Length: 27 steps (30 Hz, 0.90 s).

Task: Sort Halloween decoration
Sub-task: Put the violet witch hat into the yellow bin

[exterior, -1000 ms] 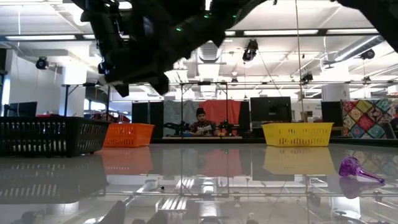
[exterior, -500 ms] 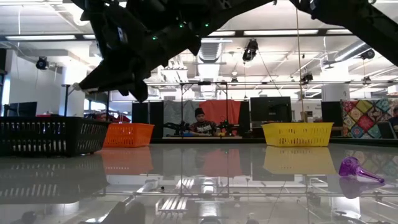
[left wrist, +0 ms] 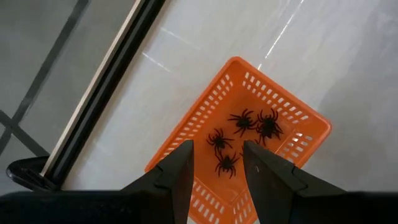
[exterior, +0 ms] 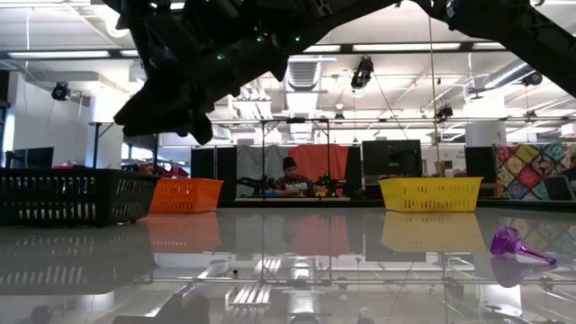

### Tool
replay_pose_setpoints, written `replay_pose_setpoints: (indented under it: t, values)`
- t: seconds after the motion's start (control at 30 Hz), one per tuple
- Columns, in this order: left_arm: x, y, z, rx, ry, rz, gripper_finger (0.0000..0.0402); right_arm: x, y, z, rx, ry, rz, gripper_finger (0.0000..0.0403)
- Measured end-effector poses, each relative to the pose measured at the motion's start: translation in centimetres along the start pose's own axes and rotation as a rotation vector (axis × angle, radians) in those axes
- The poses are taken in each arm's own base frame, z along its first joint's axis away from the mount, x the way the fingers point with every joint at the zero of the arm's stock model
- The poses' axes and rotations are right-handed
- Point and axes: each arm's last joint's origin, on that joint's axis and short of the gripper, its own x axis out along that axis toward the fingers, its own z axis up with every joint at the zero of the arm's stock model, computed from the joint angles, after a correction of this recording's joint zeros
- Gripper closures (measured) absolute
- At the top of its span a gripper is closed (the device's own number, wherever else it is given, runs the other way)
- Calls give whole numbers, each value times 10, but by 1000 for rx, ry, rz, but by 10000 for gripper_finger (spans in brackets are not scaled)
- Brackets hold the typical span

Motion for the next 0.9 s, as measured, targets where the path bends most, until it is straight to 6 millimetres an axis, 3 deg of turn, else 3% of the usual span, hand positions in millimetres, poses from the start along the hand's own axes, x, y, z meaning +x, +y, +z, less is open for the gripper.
replay_pose_setpoints:
  t: [0.23,0.53,0.73,0.9]
  values:
    - [0,0,0,7,1,1,280,-12,-6,-2,75,76,-86,271]
    - [0,1,2,38,-22,3,280,-73,5,-12,255,446,-377,270]
    - [0,1,3,69,-35,4,280,-98,14,-35,341,757,-437,271]
    - [0,1,3,78,-36,4,280,-102,15,-56,363,923,-446,279]
